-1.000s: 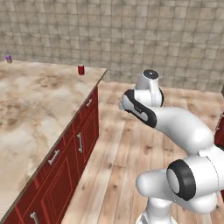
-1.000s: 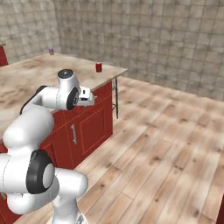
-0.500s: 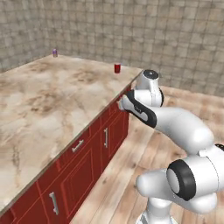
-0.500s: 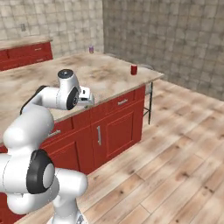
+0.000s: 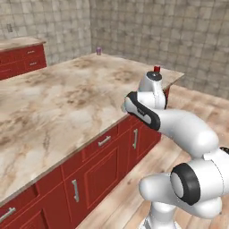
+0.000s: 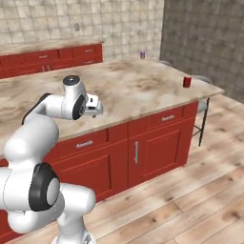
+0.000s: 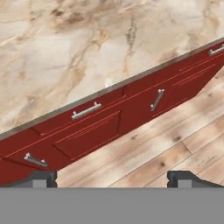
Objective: Four empty soda cans are scattered around the kitchen. Gather all the cans and cluster them next to the stove for recycling.
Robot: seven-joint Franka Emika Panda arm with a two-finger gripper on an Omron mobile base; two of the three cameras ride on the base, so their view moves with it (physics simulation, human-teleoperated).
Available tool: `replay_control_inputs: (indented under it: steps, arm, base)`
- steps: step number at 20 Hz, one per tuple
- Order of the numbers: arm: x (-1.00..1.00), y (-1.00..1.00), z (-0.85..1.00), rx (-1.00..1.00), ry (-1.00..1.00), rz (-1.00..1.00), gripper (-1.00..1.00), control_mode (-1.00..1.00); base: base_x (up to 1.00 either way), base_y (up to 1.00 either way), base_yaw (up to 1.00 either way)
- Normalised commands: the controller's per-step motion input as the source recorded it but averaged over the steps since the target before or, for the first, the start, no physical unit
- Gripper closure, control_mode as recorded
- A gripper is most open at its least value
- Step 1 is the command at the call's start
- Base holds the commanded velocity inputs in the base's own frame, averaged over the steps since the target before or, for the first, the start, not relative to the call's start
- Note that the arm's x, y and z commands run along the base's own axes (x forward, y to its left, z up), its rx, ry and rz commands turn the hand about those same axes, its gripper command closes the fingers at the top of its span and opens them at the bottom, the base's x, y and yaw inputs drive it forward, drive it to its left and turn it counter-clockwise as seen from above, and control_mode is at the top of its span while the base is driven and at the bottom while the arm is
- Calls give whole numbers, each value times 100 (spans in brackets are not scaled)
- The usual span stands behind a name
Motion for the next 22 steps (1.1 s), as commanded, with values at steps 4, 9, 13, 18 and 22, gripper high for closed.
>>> replay_control_inputs:
  steps: [4, 9, 13, 18, 22]
  arm:
    - [0, 0, 0, 0, 0, 0, -100, 100]
    - [0, 0, 0, 0, 0, 0, -100, 100]
    - [0, 0, 0, 0, 0, 0, -100, 100]
    - [0, 0, 0, 0, 0, 0, -100, 100]
    - [0, 0, 0, 0, 0, 0, -100, 100]
  base:
    - [30, 0, 45]
    - [28, 0, 49]
    - [26, 0, 50]
    - [23, 0, 50]
    - [22, 0, 48]
